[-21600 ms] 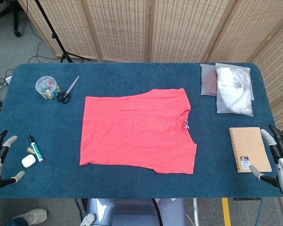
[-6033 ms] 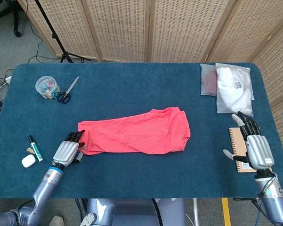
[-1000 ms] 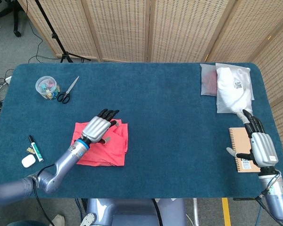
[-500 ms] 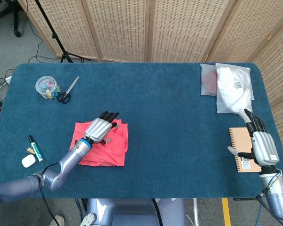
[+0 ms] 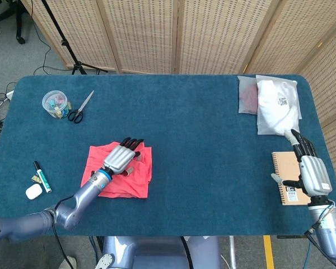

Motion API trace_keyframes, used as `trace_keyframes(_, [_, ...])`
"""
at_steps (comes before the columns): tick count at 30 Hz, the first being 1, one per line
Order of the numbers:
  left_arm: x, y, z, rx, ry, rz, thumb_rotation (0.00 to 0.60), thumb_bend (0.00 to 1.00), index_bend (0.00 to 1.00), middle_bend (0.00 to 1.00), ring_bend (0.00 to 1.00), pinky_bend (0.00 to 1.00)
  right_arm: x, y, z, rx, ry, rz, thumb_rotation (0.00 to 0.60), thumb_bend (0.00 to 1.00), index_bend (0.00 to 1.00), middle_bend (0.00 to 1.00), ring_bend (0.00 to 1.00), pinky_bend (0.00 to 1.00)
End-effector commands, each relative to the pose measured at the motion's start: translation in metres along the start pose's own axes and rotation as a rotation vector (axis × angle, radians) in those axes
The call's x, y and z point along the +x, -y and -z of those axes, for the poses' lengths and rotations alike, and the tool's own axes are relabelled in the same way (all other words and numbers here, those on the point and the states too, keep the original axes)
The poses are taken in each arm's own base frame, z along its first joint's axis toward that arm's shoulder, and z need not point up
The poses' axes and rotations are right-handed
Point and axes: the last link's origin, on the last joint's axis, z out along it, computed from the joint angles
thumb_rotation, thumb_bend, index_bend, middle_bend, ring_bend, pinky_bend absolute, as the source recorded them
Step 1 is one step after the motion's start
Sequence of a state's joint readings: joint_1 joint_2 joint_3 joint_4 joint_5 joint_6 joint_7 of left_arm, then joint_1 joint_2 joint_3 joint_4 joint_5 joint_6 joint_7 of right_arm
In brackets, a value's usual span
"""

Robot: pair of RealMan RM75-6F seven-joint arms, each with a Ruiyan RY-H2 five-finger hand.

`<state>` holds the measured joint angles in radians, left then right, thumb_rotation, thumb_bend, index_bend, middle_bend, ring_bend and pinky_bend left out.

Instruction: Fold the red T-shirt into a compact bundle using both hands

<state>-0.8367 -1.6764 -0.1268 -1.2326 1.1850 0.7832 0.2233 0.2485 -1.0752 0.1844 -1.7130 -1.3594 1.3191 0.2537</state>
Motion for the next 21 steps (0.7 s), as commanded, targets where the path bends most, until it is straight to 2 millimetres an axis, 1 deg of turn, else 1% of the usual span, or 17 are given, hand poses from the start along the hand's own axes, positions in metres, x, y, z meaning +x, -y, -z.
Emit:
trace_keyframes(1, [-0.0032, 0.0017, 0.0022, 0.007, -0.019, 0.008, 0.600, 0.38, 0.52, 0.00, 0.00, 0.00, -0.0004, 0.0000, 0.0000, 0.000, 0.001, 0.001, 0.600, 0.00, 0.00, 0.00, 0.00, 0.00])
trace_keyframes(7, [-0.0049, 0.0049, 0.0029, 0.027, -0.097, 0.037, 0.600, 0.42, 0.58, 0.00, 0.00, 0.00, -0.0010, 0.0003, 0.0000, 0.001, 0.004, 0.002, 0.600, 0.00, 0.00, 0.00, 0.00, 0.00])
trace_keyframes(16, [-0.0033, 0.0057, 0.0034, 0.011, -0.132, 0.027, 0.600, 0.48, 0.69, 0.00, 0.00, 0.00, -0.0007, -0.0001, 0.0001, -0.002, 0.005, 0.004, 0.600, 0.00, 0.00, 0.00, 0.00, 0.00])
trace_keyframes(21, [-0.0038, 0.0082, 0.0048, 0.011, -0.127, 0.014, 0.600, 0.58, 0.70, 0.00, 0.00, 0.00, -0.0010, 0.0002, 0.0002, -0.001, 0.007, 0.004, 0.600, 0.00, 0.00, 0.00, 0.00, 0.00])
